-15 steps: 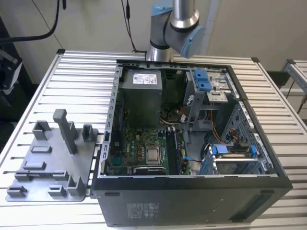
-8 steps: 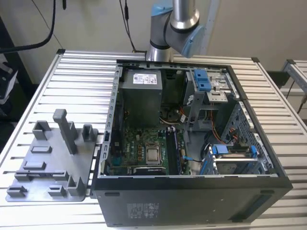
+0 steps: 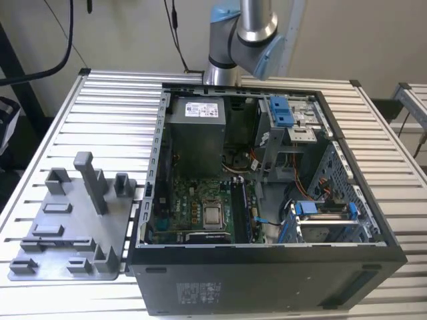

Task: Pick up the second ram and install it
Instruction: 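Reach for the second ram, then pick up the second ram and move it above second insertion slot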

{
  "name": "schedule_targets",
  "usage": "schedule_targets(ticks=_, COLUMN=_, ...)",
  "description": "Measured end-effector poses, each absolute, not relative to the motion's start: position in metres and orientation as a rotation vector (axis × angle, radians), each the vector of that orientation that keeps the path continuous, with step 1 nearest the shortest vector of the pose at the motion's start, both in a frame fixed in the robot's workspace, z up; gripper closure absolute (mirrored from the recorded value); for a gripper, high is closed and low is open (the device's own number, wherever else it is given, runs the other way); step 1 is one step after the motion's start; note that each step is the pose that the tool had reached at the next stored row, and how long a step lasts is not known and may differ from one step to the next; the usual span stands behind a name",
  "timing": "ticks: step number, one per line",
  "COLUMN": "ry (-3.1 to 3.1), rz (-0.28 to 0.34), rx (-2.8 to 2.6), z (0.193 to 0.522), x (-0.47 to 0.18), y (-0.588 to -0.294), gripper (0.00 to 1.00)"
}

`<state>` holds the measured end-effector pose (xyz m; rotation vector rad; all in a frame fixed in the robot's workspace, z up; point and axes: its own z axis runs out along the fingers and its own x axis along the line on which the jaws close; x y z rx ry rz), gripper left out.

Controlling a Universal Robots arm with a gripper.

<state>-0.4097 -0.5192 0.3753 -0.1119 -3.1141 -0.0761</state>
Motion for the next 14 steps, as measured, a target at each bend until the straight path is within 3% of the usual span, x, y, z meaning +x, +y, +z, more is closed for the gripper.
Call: schedule_targets(ticks=14, ry=-3.114, rz=-0.076, rx=-0.112, z=0.3750, x=-0.4078, y=-0.5198, gripper=0.89)
